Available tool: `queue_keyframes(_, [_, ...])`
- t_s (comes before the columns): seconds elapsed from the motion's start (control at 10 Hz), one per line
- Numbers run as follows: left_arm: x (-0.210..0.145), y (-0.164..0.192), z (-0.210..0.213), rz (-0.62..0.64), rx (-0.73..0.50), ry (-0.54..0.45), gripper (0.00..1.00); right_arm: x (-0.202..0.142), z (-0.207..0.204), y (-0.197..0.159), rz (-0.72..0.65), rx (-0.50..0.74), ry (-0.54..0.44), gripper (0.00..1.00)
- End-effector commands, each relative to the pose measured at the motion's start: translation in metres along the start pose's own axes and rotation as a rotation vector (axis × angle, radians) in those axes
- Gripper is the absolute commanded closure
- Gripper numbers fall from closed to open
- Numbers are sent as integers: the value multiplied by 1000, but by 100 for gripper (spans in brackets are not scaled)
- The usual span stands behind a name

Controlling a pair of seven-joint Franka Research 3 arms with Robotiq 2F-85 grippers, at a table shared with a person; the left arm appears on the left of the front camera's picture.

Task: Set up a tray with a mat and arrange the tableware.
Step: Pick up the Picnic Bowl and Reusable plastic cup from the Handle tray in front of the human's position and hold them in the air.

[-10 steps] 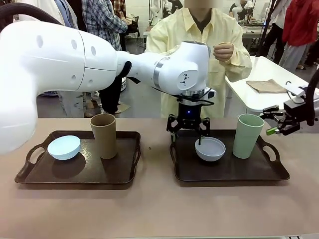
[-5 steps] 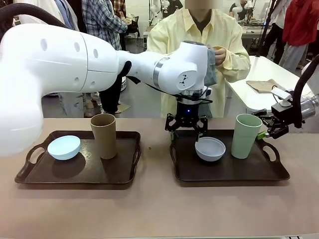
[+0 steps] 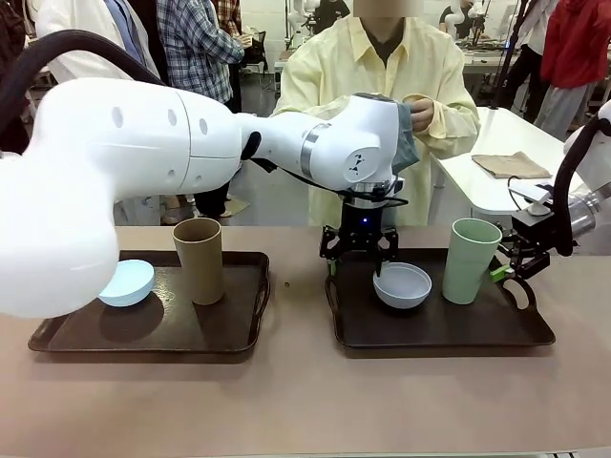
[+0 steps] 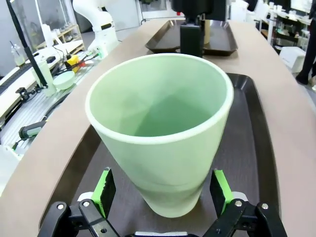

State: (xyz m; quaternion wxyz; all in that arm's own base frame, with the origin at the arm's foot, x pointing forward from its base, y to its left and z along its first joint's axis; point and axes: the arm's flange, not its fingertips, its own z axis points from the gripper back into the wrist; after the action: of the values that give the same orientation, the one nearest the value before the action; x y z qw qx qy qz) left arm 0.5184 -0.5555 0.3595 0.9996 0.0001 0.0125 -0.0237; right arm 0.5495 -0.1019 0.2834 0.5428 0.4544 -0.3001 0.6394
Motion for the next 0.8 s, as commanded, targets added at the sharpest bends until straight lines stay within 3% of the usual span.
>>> queue_keyframes(0.0, [14, -22, 5, 27, 32, 12, 0, 2, -8, 4, 37, 20, 0, 0])
queue_keyframes(0.7, [6, -32, 3, -11, -20, 19, 0, 1, -38, -10, 55, 44, -34, 0])
